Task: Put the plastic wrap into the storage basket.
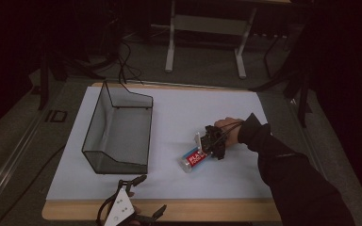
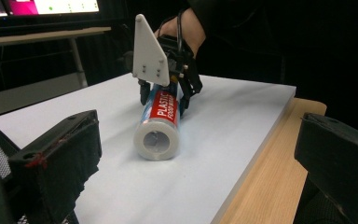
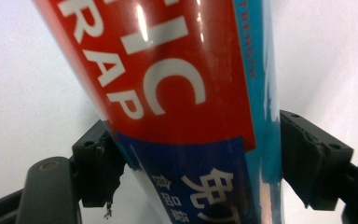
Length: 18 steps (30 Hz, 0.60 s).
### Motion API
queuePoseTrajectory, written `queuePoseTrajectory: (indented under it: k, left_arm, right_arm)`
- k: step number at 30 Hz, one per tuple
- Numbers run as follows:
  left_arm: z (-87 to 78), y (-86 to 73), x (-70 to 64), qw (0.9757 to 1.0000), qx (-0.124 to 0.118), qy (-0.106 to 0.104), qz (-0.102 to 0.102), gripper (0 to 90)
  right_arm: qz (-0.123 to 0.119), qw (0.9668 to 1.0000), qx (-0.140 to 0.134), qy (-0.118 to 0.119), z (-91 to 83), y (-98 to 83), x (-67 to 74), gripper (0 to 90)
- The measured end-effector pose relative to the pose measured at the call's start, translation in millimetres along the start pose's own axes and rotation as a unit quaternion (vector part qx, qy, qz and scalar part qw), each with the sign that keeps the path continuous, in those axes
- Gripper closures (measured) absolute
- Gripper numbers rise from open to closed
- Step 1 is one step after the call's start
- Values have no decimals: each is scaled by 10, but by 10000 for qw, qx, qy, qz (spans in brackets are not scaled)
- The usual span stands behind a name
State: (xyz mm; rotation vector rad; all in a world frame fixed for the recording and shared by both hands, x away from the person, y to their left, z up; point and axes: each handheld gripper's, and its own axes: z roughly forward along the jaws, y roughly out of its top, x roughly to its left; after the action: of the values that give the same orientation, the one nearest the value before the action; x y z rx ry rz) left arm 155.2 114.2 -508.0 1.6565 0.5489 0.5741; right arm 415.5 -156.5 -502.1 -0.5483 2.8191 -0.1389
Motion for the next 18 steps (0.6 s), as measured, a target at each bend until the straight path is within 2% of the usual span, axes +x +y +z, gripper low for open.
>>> queuePoseTrajectory:
  k: [4, 7, 9, 12, 14, 18]
  left_arm:
    - [5, -2, 7, 10000, -2, 3, -5, 11]
    - [4, -1, 6, 10000, -6, 1, 0, 11]
    - [1, 1, 7, 10000, -13, 7, 4, 11]
    - [1, 1, 13, 10000, -17, 4, -6, 11]
    - [1, 2, 13, 10000, -24, -3, -5, 11]
    - [2, 4, 7, 10000, -30, -4, 5, 11]
  right_arm:
    - [-179, 9998, 68, 2, -14, 13, -3, 244]
    - [-161, 9998, 106, 0, -23, 27, 0, 250]
    - [-2, 10000, 32, 52, -32, 33, -11, 254]
    - [457, 9983, -190, 321, -58, 48, -41, 265]
    - [798, 9951, -386, 432, -73, 59, -61, 273]
    - [1297, 9886, -689, 337, -99, 70, -90, 281]
